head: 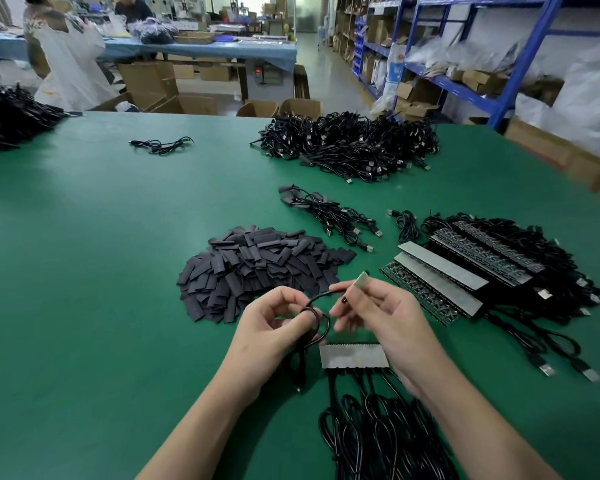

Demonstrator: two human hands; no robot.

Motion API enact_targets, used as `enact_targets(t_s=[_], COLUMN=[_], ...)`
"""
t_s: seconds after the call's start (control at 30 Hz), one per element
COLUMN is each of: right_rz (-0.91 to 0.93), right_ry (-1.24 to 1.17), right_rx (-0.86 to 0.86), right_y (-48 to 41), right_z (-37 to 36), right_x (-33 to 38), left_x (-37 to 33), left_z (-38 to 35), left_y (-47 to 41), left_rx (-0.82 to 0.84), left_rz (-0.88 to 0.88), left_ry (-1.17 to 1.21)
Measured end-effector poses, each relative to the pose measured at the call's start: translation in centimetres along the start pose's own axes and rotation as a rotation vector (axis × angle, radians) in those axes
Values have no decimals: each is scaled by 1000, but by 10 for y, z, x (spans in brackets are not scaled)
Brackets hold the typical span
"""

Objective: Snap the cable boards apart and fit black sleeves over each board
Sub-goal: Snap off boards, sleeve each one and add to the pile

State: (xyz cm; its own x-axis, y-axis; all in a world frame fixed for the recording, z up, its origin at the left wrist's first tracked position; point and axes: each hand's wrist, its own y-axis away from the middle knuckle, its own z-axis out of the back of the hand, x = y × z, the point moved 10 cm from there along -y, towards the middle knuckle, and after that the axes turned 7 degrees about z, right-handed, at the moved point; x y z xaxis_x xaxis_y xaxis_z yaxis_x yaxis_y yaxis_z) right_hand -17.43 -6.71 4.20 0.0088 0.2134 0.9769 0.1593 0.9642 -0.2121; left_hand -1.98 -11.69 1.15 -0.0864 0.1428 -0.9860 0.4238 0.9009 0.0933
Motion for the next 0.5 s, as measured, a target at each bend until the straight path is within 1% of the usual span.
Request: enact_targets(t_s=[0.1,0.13,0.17,0.2,0.27,0.3,0.37,0.43,0.5], right_rz=[99,151,207,262,338,358,356,288,193], right_ry=[-21,-44,-58,-64,-13,69,311,555,766], right_rx=[-107,-142,-176,-209,-255,-256,-200,-87,62], right_y=[-8,-10,-13,-15,-16,-15,-14,-14,-12], right_z=[14,23,33,44,63,69,66,49,28], right_x=[23,35,49,63,86,93,95,77,45], left_x=[-13,-17,-21,-25,-33,-33,-28,-24,-23], left_z=[5,10,18,29,38,35,26,20,16], left_y=[0,0,-1,-2,-1,-1,-3,-4,-4], left_rx=[26,7,-47,-137,-291,-304,-247,-193,-170], left_rz=[-81,-111,-150,-203,-313,-350,-387,-405,-411], left_ry=[-55,-68,-127,-259,-684,-873,-1087,-1191,-1232])
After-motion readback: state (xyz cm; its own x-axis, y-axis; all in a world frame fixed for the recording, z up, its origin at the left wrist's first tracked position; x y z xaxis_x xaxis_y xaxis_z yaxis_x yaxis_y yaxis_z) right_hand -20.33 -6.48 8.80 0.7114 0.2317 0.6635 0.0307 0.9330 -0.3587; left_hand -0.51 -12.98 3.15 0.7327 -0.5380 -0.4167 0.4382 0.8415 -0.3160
